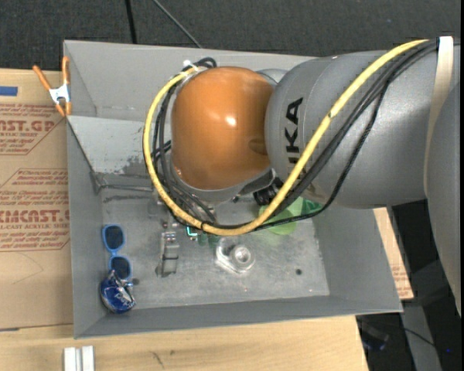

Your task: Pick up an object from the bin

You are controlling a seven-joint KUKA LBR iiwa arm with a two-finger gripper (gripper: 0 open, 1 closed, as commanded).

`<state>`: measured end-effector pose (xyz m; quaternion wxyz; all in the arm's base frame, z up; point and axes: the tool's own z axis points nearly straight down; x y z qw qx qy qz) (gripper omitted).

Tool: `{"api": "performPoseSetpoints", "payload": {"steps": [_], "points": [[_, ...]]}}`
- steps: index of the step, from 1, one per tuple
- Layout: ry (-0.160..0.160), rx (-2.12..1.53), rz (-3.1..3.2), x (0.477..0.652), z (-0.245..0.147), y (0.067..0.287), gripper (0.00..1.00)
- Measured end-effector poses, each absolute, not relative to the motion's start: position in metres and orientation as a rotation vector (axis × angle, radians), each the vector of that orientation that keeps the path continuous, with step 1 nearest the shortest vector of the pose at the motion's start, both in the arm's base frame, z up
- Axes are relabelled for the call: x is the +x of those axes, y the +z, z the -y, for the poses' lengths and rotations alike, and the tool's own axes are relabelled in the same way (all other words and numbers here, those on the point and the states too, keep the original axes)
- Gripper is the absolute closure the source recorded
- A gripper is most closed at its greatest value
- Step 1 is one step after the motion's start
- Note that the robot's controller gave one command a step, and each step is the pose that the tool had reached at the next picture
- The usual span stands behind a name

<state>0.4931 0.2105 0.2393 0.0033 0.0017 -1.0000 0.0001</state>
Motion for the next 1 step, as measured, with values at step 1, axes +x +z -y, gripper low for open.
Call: {"api": "performPoseSetpoints", "payload": {"steps": [1], "points": [[0.002,0.261,3.125,0.4776,-0.2329,0.1259,0.0]]}}
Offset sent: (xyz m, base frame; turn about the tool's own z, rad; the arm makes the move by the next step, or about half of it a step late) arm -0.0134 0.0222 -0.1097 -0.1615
